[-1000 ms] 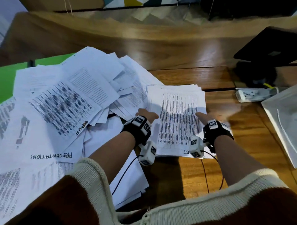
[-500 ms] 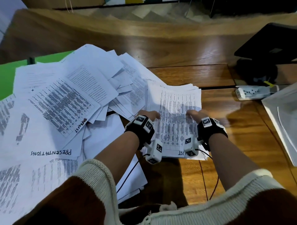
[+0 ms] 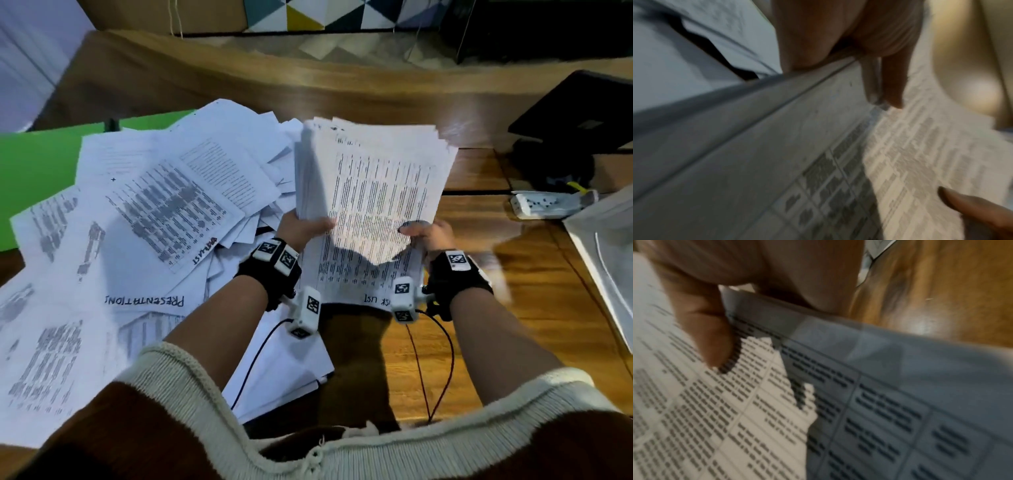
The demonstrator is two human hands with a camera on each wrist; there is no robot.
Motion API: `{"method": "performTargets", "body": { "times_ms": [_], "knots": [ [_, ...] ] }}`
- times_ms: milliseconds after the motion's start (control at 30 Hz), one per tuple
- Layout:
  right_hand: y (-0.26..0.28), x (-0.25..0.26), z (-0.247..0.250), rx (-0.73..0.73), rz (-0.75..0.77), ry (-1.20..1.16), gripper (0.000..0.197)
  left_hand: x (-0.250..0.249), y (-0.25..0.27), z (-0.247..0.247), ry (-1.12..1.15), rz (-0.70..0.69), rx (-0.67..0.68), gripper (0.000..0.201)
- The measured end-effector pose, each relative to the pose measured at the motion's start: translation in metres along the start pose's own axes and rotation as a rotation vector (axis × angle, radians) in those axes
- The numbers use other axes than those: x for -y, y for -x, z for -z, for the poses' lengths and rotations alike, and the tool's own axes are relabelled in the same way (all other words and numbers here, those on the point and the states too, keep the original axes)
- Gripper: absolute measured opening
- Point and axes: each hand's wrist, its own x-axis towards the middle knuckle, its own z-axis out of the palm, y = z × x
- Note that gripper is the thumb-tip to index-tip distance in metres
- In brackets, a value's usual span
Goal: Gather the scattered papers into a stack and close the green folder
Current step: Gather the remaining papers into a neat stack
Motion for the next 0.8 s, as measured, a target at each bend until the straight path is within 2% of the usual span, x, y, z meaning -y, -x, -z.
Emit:
{"method": "performTargets", "body": {
  "times_ms": [33, 100, 133, 200, 233, 300, 333, 400, 467, 533, 633, 733, 800],
  "knots": [
    [0.005, 0.007, -0.006, 0.039, 0.025, 0.001, 0.022, -0.001, 0.004, 0.009, 0.039, -0.022, 0.021, 0.040],
    [0.015, 0.014, -0.022, 0.111, 0.048, 0.022, 0.052, -0.002, 0.012, 0.033, 0.074, -0.054, 0.030, 0.034],
    [0.021, 0.016, -0.032, 0.149, 0.051, 0.038, 0.060, -0.002, 0.014, 0.045, 0.065, -0.061, 0.018, 0.036],
    [0.034, 0.018, -0.057, 0.215, 0.044, 0.054, 0.061, 0.002, 0.017, 0.074, 0.044, -0.075, 0.026, 0.047],
    [0.042, 0.020, -0.070, 0.229, 0.028, 0.066, 0.067, 0.004, 0.018, 0.089, 0.042, -0.073, 0.033, 0.046],
    [0.056, 0.020, -0.102, 0.238, -0.017, 0.125, 0.085, 0.010, 0.021, 0.123, 0.070, -0.022, 0.056, 0.029],
    [0.062, 0.018, -0.121, 0.232, -0.022, 0.144, 0.086, 0.014, 0.025, 0.142, 0.097, 0.040, 0.072, 0.018],
    [0.074, 0.017, -0.154, 0.229, -0.005, 0.142, 0.082, 0.020, 0.028, 0.174, 0.117, 0.118, 0.070, 0.008],
    [0.089, 0.019, -0.193, 0.253, -0.011, 0.205, 0.074, 0.029, 0.025, 0.213, 0.058, 0.128, 0.005, 0.015],
    [0.093, 0.016, -0.229, 0.287, 0.005, 0.268, 0.060, 0.038, 0.022, 0.250, 0.042, 0.099, -0.036, 0.014],
    [0.087, 0.003, -0.272, 0.306, 0.041, 0.297, 0.061, 0.045, 0.014, 0.294, 0.033, 0.073, -0.042, 0.032],
    [0.077, -0.009, -0.305, 0.298, 0.078, 0.353, 0.031, 0.054, 0.002, 0.330, 0.046, 0.076, -0.085, 0.031],
    [0.073, -0.009, -0.320, 0.309, 0.130, 0.434, 0.023, 0.061, -0.008, 0.350, 0.066, 0.065, -0.126, 0.030]
  ]
}}
